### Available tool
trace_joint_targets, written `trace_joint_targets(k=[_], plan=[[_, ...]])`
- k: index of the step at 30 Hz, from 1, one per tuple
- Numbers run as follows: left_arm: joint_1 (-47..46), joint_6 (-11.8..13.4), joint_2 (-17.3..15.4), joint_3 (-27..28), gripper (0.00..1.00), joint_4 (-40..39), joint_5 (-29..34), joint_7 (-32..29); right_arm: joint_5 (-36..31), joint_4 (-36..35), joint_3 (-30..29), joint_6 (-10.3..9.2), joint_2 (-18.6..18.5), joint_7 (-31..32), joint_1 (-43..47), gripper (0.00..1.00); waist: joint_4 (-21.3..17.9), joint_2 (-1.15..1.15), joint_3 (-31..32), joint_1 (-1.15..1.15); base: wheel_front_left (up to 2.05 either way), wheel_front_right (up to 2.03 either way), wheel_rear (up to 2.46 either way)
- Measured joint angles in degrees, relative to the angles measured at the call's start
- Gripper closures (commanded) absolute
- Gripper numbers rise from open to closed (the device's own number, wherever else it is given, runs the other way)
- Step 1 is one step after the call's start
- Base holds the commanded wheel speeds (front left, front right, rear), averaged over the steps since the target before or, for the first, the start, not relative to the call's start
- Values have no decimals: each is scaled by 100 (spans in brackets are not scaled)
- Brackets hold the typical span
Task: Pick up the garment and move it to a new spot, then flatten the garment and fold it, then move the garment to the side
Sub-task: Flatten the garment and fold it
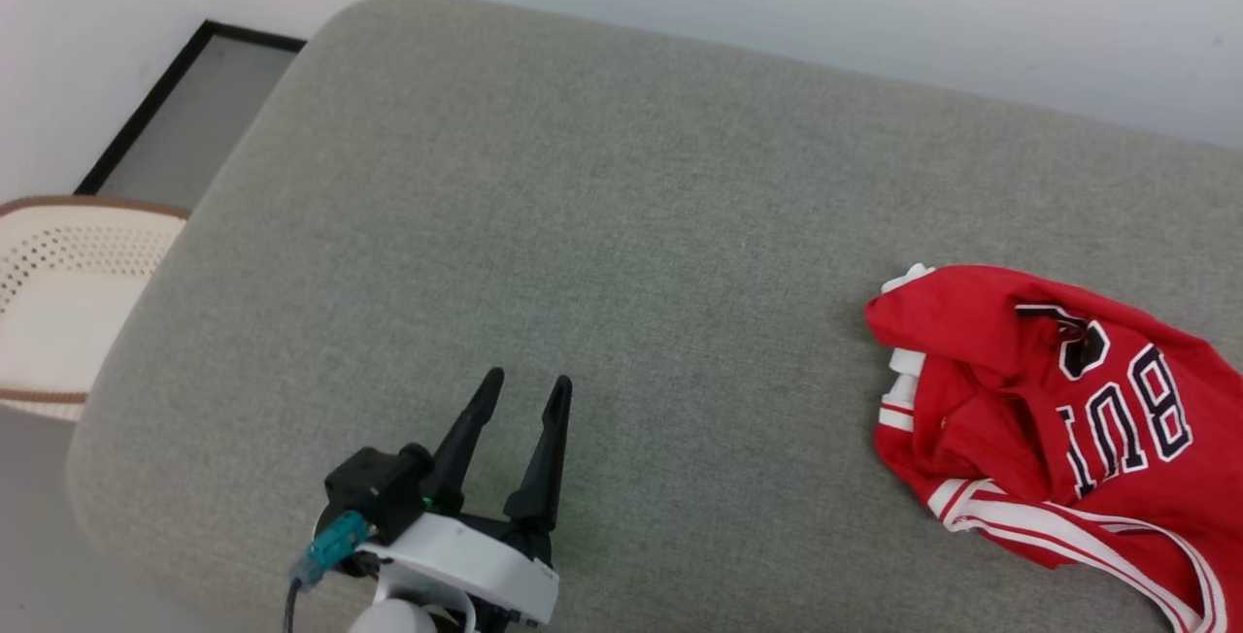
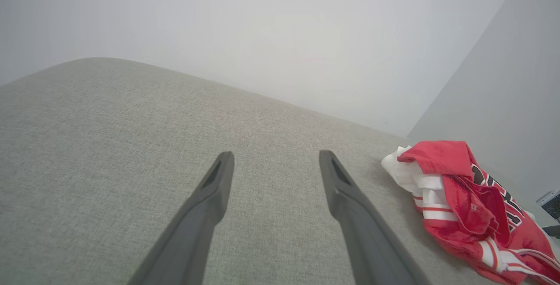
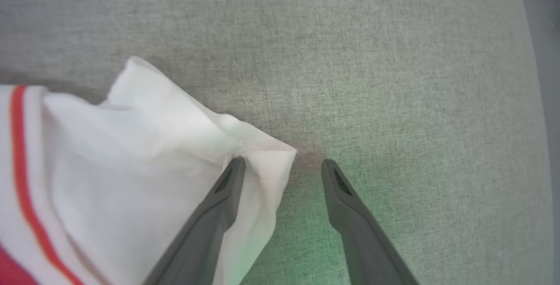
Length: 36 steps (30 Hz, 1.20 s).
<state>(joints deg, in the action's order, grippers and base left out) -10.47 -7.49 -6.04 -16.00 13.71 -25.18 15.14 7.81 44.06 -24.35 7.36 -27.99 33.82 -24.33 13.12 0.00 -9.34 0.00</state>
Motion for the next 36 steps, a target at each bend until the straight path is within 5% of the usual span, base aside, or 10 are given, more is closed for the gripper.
trace_joint_targets(k=[9, 15, 25, 32, 36], plan=[[316, 0, -9, 127, 0, -96, 47, 0, 269, -431, 617, 13, -9, -294, -14, 0, -270, 0, 289, 0, 0, 0, 0], [575, 0, -73, 260, 0, -303, 68, 0, 747, -1510, 1298, 13, 34, -793, 413, 0, -625, 0, 480, 0, 0, 0, 0], [797, 0, -14, 322, 0, -472, 156, 0, 870, -3461, 2258, 16, 381, -2943, 1464, 0, -1277, 0, 740, 0, 0, 0, 0], [800, 0, 40, 322, 0, -510, 205, 0, 189, -3731, 2415, 16, 925, -4566, 2089, 0, -1553, 0, 823, 0, 0, 0, 0], [784, 0, 37, 355, 0, -528, 208, 0, 2, -3707, 2357, 16, 1217, -4846, 2242, 0, -1617, 0, 797, 0, 0, 0, 0]])
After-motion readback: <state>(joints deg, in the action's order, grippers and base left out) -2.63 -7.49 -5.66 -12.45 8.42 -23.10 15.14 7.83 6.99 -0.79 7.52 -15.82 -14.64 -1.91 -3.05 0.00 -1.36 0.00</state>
